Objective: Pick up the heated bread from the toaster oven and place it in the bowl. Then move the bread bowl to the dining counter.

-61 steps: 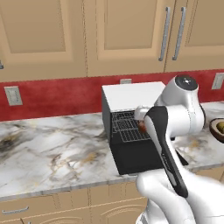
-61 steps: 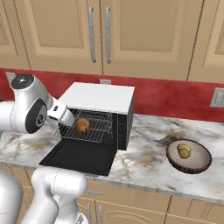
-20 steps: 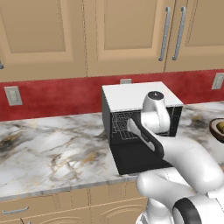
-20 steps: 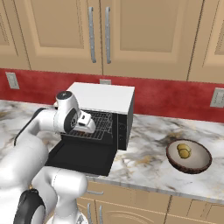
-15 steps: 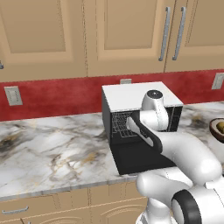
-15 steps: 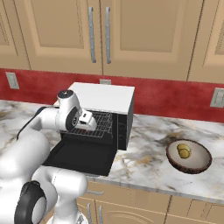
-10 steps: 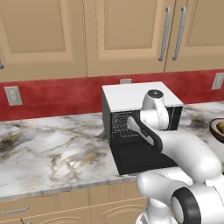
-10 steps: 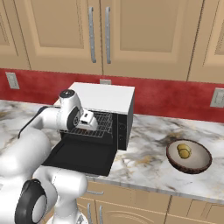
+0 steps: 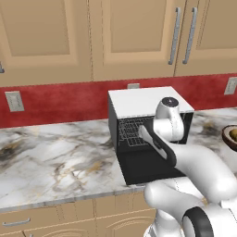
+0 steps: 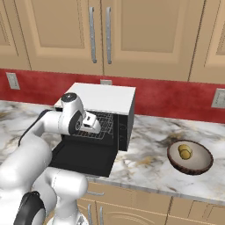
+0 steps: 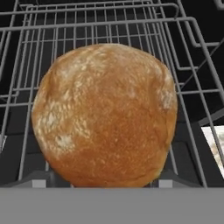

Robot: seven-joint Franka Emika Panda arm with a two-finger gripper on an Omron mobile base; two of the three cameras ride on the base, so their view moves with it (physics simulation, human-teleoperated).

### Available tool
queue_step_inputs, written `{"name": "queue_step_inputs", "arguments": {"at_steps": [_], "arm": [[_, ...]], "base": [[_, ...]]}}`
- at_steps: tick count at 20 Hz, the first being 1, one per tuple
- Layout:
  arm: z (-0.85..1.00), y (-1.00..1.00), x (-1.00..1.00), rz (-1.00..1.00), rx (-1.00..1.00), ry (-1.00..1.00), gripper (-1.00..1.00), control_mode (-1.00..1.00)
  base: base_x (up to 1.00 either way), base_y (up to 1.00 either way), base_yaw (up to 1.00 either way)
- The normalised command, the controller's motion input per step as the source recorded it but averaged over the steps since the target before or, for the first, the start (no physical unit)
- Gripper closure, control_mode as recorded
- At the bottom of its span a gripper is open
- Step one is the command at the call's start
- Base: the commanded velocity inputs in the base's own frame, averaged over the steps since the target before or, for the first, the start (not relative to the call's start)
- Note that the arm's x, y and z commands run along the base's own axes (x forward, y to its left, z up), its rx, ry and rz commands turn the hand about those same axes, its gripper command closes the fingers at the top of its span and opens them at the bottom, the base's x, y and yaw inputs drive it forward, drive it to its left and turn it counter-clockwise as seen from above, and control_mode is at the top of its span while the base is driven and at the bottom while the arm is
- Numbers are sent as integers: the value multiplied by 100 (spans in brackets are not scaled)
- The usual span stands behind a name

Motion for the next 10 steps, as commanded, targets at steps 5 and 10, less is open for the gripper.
{"name": "queue_step_inputs", "arguments": {"at_steps": [5,10], "arm": [[-32,-14,-45,0,0,0,-100,-100],[-23,-5,-56,0,0,0,-100,-100]], "base": [[0,0,0],[0,0,0]]}}
